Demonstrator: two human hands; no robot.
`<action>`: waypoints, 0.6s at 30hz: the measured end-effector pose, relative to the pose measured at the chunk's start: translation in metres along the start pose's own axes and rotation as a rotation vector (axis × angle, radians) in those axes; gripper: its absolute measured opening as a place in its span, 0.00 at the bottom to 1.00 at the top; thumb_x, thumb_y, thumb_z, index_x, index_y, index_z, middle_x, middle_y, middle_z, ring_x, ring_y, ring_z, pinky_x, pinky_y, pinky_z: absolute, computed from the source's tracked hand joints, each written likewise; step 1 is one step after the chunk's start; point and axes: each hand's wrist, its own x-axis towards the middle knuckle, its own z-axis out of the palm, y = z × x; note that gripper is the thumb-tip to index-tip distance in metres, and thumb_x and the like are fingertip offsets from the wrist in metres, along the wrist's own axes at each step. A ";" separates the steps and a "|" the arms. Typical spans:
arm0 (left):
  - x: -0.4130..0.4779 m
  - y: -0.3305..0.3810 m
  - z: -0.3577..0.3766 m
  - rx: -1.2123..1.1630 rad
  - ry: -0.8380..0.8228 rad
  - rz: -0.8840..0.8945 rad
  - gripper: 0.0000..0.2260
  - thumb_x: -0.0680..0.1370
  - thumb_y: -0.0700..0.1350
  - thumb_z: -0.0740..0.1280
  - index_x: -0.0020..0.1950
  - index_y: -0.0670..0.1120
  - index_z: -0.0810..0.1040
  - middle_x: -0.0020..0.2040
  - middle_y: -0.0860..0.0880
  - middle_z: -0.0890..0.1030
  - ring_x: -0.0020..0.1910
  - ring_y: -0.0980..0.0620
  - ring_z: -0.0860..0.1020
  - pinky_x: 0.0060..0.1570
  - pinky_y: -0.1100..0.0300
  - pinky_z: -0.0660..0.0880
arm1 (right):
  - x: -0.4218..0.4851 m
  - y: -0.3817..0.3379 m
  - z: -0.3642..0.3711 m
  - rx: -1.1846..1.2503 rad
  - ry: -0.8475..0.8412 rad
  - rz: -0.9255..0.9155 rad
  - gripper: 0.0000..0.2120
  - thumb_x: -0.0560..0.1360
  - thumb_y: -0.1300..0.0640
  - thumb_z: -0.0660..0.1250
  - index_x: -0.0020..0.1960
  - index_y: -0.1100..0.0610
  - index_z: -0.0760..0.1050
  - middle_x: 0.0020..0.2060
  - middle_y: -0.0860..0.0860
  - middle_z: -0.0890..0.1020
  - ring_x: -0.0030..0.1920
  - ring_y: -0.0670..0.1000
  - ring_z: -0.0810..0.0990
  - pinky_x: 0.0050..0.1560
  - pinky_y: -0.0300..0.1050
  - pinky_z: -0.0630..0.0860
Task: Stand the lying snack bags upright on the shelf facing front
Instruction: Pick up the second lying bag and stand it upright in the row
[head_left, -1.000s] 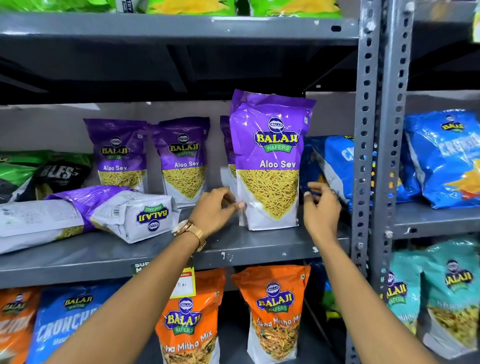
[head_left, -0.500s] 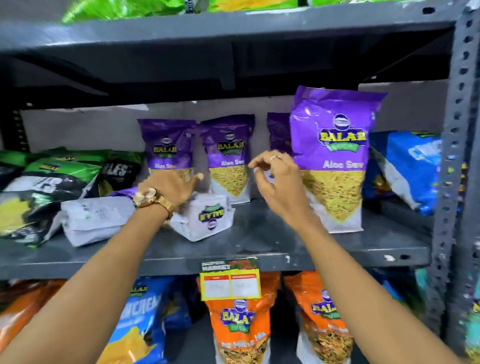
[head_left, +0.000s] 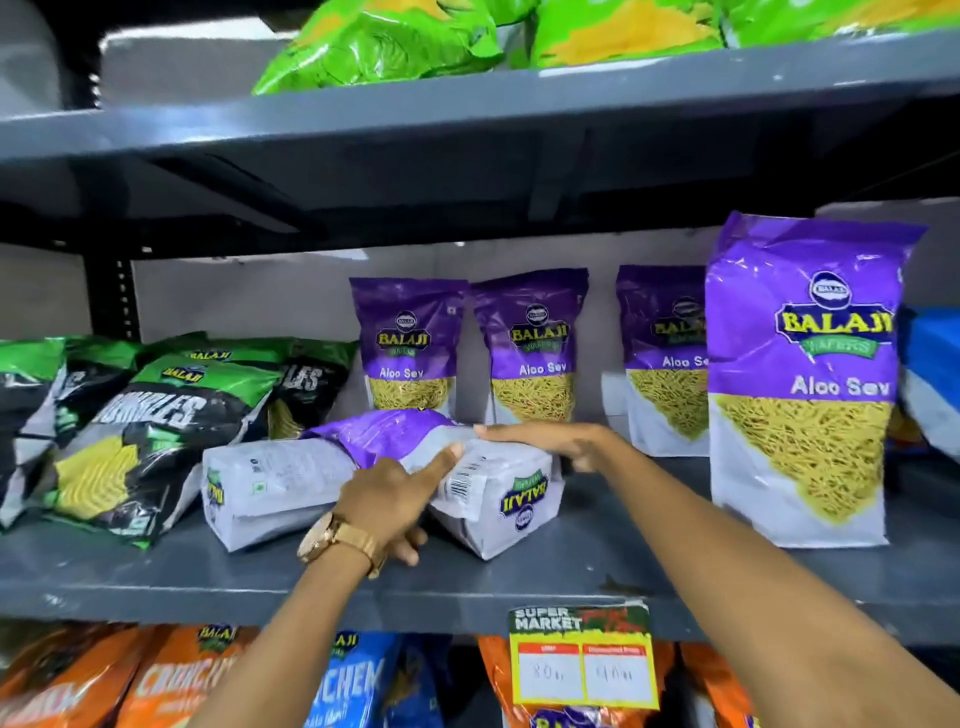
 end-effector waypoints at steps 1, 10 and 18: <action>0.000 0.001 -0.001 -0.029 0.006 0.023 0.37 0.63 0.77 0.59 0.34 0.41 0.75 0.22 0.45 0.82 0.20 0.44 0.81 0.23 0.64 0.73 | -0.001 0.005 -0.001 0.027 0.057 -0.032 0.19 0.72 0.35 0.63 0.50 0.47 0.82 0.49 0.47 0.86 0.48 0.46 0.84 0.52 0.40 0.79; 0.037 0.039 0.010 -0.023 -0.012 0.346 0.20 0.63 0.67 0.72 0.34 0.51 0.79 0.23 0.52 0.82 0.25 0.43 0.83 0.27 0.49 0.82 | -0.011 0.051 -0.017 0.401 0.406 -0.358 0.15 0.70 0.52 0.74 0.56 0.52 0.78 0.50 0.48 0.86 0.47 0.44 0.85 0.46 0.36 0.81; 0.096 0.053 0.050 -0.118 -0.104 0.391 0.18 0.71 0.45 0.74 0.58 0.42 0.78 0.56 0.41 0.84 0.50 0.47 0.81 0.50 0.52 0.79 | 0.005 0.076 -0.016 0.429 0.699 -0.348 0.26 0.66 0.60 0.77 0.59 0.52 0.69 0.51 0.47 0.82 0.47 0.39 0.81 0.44 0.30 0.79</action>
